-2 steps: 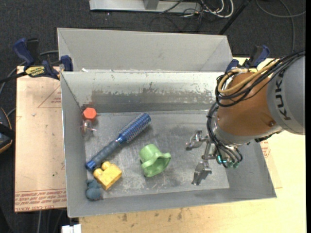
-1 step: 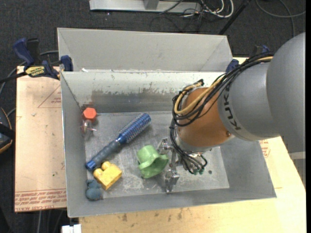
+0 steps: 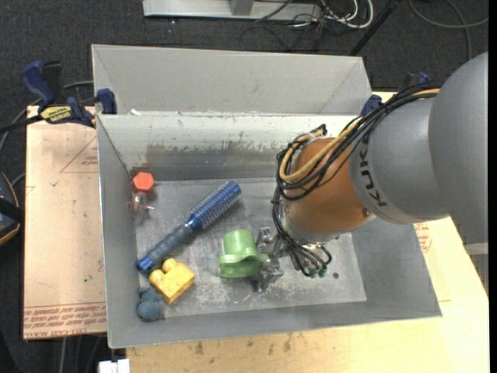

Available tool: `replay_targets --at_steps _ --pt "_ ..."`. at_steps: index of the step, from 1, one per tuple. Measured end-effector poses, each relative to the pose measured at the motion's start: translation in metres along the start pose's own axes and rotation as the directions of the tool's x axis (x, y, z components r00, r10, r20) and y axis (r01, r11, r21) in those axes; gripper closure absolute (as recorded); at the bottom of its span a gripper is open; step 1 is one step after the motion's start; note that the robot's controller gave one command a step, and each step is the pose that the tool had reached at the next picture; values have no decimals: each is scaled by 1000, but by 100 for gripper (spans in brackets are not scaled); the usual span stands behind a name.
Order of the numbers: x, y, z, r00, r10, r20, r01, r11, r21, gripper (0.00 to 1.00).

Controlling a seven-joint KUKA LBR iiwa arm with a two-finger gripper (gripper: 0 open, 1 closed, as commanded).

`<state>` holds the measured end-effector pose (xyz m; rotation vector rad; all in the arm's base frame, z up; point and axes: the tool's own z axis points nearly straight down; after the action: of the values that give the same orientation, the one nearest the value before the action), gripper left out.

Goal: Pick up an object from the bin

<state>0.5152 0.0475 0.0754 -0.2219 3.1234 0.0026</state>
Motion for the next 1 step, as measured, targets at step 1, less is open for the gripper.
replay_targets --at_steps 1 --pt "-9 6 -240 1000 -16 2 16 1000 1 100"
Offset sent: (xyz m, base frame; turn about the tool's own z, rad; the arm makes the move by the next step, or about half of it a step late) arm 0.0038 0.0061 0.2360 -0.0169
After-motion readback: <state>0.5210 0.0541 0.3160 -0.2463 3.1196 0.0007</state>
